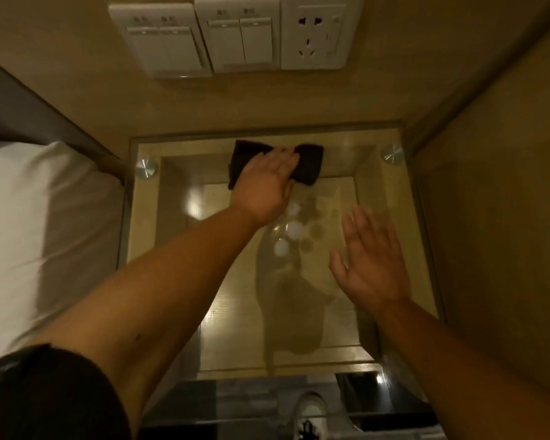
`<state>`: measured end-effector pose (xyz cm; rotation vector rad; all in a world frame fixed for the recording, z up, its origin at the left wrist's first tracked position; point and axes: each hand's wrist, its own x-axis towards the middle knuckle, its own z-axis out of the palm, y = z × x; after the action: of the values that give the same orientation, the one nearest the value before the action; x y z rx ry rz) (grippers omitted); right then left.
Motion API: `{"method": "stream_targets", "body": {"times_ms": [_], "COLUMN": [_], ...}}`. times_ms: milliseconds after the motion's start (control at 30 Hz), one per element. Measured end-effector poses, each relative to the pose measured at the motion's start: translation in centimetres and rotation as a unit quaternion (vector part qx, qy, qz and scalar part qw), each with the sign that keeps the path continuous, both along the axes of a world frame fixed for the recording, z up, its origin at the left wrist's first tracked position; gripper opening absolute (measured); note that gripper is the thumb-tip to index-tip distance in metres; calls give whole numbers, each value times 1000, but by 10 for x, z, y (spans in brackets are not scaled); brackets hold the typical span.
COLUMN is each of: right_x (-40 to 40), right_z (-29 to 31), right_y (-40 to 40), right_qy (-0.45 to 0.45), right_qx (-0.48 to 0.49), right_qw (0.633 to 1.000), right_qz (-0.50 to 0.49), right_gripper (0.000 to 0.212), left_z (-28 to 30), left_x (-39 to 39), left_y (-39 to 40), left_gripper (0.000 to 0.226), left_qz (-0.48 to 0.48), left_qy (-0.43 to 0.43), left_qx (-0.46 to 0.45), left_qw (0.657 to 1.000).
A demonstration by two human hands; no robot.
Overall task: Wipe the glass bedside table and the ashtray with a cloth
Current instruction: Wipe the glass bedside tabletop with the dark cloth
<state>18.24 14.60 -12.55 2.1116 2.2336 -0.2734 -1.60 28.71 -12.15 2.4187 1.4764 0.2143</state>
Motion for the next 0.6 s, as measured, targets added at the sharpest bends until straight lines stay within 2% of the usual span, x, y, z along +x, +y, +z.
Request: {"method": "stream_targets", "body": {"times_ms": [400, 500, 600], "right_x": [1, -1, -2], "right_z": [5, 6, 7], "right_y": [-3, -3, -3], "right_qy": [23, 15, 20], "right_qx": [3, -13, 0], "right_qw": [1000, 1000, 1000], "right_qz": [4, -5, -8], "right_gripper": [63, 63, 62], "left_z": [3, 7, 16], "left_x": [-31, -31, -25], "left_y": [-286, -327, -336], "left_gripper": [61, 66, 50], "left_qz": [-48, -51, -29], "left_qy": [9, 10, 0], "left_qx": [-62, -89, -77], "left_qw": [997, 995, 997]}}
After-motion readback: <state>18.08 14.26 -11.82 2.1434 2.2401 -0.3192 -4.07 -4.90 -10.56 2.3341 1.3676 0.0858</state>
